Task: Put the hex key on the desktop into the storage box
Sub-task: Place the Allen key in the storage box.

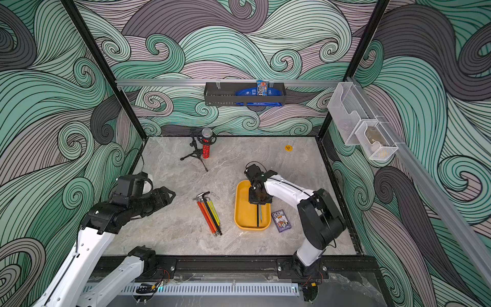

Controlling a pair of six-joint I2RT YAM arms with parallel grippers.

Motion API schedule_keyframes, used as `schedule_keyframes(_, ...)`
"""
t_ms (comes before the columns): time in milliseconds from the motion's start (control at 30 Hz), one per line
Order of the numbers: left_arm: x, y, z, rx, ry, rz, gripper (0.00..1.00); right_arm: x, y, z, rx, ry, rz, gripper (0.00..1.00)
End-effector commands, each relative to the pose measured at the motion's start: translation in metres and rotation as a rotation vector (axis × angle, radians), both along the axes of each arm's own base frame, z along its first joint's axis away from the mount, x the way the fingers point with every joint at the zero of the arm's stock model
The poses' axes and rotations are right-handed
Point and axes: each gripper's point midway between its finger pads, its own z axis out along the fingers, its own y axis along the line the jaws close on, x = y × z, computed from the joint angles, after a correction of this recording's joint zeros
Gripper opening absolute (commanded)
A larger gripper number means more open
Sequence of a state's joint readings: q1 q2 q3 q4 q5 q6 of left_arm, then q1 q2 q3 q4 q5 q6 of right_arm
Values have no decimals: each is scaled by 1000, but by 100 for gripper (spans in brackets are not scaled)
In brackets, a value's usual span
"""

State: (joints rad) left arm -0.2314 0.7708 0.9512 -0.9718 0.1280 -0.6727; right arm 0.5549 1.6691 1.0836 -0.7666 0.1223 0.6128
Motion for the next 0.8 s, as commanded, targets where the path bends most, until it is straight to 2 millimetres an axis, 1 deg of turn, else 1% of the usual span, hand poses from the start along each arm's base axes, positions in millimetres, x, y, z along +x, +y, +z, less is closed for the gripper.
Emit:
schedule_keyframes(0,1,-3,1,-10,1,-8,72,13,5,2,11,-20,11,0)
schedule_keyframes(100,1,-3,2,-11,-1,-7,72,13,4,-6,0,-3,18,0)
schedule_keyframes(433,2,-3,1,-11,2,-7,72,11,-3,-21,-47,16,24,0)
schedule_keyframes(567,2,-3,1,-10,4,-8,72,11,-3,-25,-56,23,35,18)
schedule_keyframes(667,2,-3,3,-10,0,-9,73,11,-2,-24,-46,24,36,23)
schedule_keyframes(767,3,-3,4,-7,-2,-11,73,13,0,-16,-33,2,30,30)
